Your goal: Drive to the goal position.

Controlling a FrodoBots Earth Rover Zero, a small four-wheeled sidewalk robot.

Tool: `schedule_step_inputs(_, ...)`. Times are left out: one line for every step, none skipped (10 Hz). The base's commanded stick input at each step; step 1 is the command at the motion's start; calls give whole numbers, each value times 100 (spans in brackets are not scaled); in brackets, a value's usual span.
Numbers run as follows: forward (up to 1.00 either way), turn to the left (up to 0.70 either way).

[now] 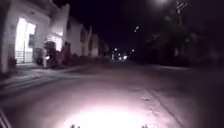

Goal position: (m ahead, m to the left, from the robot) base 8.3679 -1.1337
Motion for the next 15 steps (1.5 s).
schedule_step_inputs(50,0)
schedule_step_inputs(50,0)
schedule_step_inputs(50,0)
schedule_step_inputs(50,0)
schedule_step_inputs(50,0)
schedule_step_inputs(50,0)
schedule_step_inputs(50,0)
schedule_step_inputs(50,0)
schedule_step_inputs(50,0)
schedule_step_inputs(50,0)
schedule_step_inputs(50,0)
schedule_step_inputs(50,0)
schedule_step_inputs(50,0)
schedule_step_inputs(50,0)
schedule_step_inputs(50,0)
